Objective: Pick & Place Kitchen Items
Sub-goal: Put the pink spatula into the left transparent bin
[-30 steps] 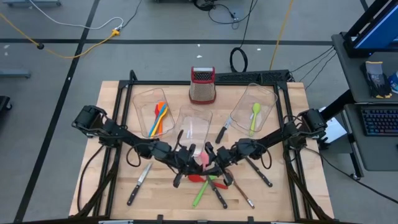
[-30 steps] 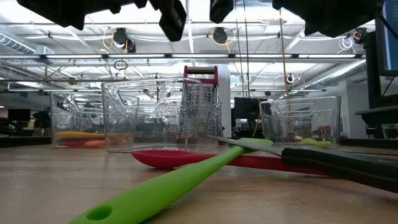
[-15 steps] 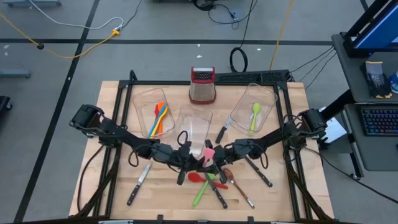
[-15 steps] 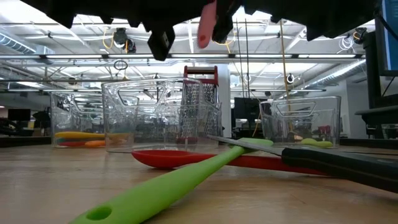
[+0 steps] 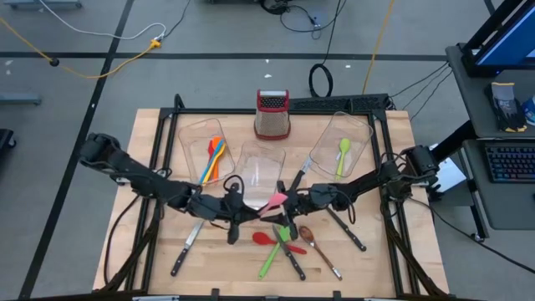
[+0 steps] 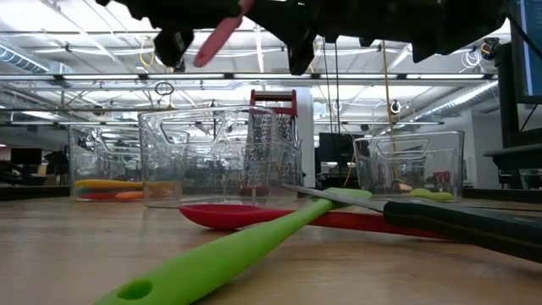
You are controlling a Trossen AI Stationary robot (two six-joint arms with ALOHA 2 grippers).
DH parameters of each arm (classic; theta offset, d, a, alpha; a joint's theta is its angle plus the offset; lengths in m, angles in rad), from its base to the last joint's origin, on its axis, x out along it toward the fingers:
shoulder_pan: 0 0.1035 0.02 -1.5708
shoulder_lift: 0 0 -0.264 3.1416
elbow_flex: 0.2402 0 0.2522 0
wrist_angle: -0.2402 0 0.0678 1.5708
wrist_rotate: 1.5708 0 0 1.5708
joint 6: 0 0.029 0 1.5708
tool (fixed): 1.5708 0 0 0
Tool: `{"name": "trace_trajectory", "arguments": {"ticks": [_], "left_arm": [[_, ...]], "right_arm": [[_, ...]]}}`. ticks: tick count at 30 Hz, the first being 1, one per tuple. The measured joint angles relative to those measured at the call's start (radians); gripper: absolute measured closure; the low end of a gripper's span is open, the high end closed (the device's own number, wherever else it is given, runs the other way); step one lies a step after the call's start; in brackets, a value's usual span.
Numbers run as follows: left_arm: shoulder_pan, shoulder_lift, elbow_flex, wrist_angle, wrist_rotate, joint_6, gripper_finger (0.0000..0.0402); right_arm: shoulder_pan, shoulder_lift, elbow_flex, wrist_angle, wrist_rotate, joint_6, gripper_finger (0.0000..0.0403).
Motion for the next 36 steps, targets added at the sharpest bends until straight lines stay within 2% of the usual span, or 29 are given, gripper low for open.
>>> {"name": "trace_trajectory", "arguments": {"ticks": [9, 14, 21, 29, 36], "left_arm": [[-0.016, -0.044, 0.000, -0.093, -0.067, -0.008, 0.0398], [-0.008, -0.080, -0.003, -0.224, -0.241, -0.071, 0.0398], [0.016, -0.188, -0.003, -0.446, -0.389, -0.224, 0.0398], [0.111, -0.314, -0.002, -0.681, -0.398, -0.380, 0.0398], [0.219, -0.374, -0.002, -0.937, -0.353, -0.552, 0.0398]], "right_arm": [[0.000, -0.033, -0.002, -0.076, 0.002, 0.005, 0.0273], [0.014, -0.077, -0.003, -0.189, -0.022, 0.000, 0.0271], [0.020, -0.136, -0.003, -0.313, 0.014, 0.000, 0.0278], [0.022, -0.201, -0.003, -0.467, 0.028, -0.057, 0.0303], [0.021, -0.238, -0.003, -0.503, 0.026, -0.182, 0.0389]]}}
